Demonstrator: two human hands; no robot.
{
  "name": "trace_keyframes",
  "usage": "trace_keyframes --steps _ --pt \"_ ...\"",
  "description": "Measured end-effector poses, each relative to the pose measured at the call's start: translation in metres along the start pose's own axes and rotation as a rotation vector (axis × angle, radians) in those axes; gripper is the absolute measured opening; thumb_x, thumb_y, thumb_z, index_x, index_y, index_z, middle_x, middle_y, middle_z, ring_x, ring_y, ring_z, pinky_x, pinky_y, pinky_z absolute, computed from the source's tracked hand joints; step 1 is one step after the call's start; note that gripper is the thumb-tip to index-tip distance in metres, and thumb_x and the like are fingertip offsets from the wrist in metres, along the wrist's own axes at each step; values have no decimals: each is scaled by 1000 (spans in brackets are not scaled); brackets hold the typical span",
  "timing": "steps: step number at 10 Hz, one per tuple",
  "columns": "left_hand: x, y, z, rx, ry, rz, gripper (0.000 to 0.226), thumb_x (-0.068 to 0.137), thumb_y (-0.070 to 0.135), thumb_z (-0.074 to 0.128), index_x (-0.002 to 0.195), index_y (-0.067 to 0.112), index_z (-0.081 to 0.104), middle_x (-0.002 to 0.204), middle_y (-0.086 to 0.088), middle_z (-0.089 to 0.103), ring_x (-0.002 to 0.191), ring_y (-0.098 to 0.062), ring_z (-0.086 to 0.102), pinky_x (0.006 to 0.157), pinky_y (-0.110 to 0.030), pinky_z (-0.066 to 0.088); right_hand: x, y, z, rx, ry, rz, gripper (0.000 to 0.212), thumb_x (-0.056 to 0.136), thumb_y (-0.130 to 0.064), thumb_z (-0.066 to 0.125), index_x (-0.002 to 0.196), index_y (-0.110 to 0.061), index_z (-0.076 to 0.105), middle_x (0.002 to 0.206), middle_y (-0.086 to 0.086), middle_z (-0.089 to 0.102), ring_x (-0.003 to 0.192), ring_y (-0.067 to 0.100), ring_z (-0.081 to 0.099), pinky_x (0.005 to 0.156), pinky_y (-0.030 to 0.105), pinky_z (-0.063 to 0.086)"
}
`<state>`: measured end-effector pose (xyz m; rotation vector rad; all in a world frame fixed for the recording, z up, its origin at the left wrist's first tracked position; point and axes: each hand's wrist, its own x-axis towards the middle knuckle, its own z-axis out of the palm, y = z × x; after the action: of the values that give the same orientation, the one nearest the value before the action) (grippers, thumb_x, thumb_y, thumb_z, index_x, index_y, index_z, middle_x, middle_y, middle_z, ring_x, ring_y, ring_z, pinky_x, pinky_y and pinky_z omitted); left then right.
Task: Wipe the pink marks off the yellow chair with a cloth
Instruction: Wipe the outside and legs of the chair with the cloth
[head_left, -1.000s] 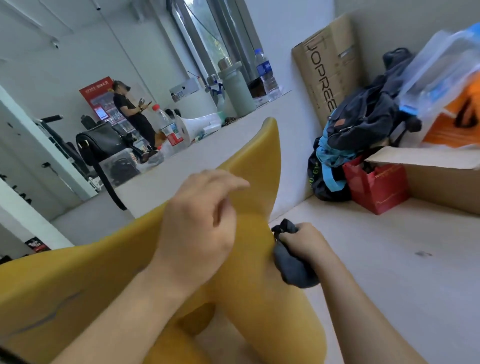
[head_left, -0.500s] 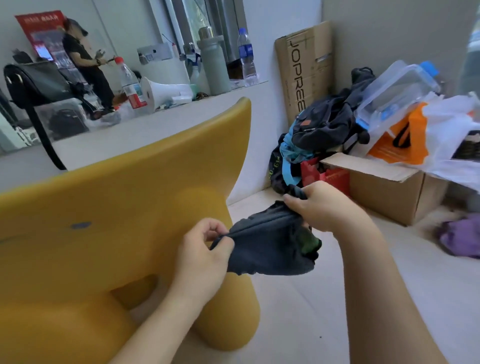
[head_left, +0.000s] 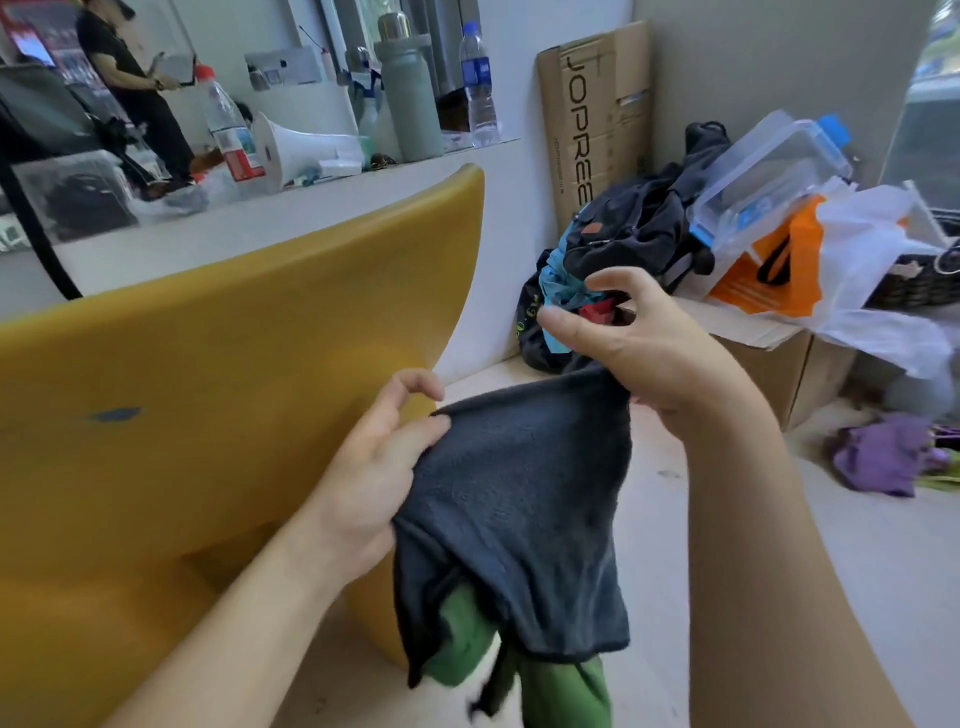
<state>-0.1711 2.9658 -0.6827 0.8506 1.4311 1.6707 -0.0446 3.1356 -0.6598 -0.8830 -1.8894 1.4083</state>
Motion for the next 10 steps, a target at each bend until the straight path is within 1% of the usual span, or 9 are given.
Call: trace_keyframes --steps 1,2,4,5,6,7,8,9,10 --pt "-6 15 -13 681 -287 -41 22 77 20 74 95 29 64 95 2 69 86 -14 66 75 -25 53 -1 10 -7 -98 -274 -13 81 47 -59 85 119 -50 50 120 -4 51 110 19 52 96 44 45" --pt "-7 16 -22 1232 -110 23 27 69 24 81 84 43 68 85 18 68 80 0 63 71 -14 49 -1 12 -6 -410 -510 -14 54 68 -27 85 113 -45 61 113 -12 53 103 12 51 93 36 44" --pt "-3 15 -30 1245 242 345 15 86 38 61 72 36 66 80 13 60 77 -8 55 68 -28 42 6 27 11 -646 -434 -109 16 79 -30 77 95 -28 76 95 -11 68 92 9 60 78 26 52" --pt "-5 15 -25 1442 322 475 18 89 30 59 76 21 68 93 10 49 89 -13 45 73 -28 34 9 34 5 -493 -325 -130 21 78 -44 74 86 -25 77 103 -8 66 100 12 55 88 35 49" --pt "-5 12 -27 1657 523 555 13 88 22 61 81 15 69 82 0 52 78 -25 49 59 -31 35 -2 25 11 -130 -283 -93 37 88 -43 65 69 -13 75 69 2 71 65 16 65 67 37 54" --pt "-2 -5 -19 1177 462 268 16 93 33 54 101 22 62 68 0 65 66 -27 61 57 -39 47 -5 8 29 80 -202 -75 55 90 -48 59 78 4 69 80 24 71 69 34 66 78 52 55" --pt "-3 -28 2 192 5 -128 42 87 44 58 122 21 53 103 -11 71 97 -26 67 89 -53 50 -6 -1 44 151 -260 -95 53 87 -51 62 61 -4 66 62 13 62 61 22 55 66 41 46" --pt "-3 -46 6 159 -163 -193 43 83 31 66 123 15 59 122 -16 64 115 -33 58 103 -52 42 -8 4 39 190 -364 -78 52 74 -51 75 69 0 66 69 13 59 66 23 57 69 39 46" --pt "5 -39 -10 138 -38 -138 32 81 21 65 107 2 68 111 -20 68 99 -34 64 85 -42 50 -9 10 9 333 -587 -48 48 70 -20 80 104 10 64 97 20 69 90 32 67 83 38 54"
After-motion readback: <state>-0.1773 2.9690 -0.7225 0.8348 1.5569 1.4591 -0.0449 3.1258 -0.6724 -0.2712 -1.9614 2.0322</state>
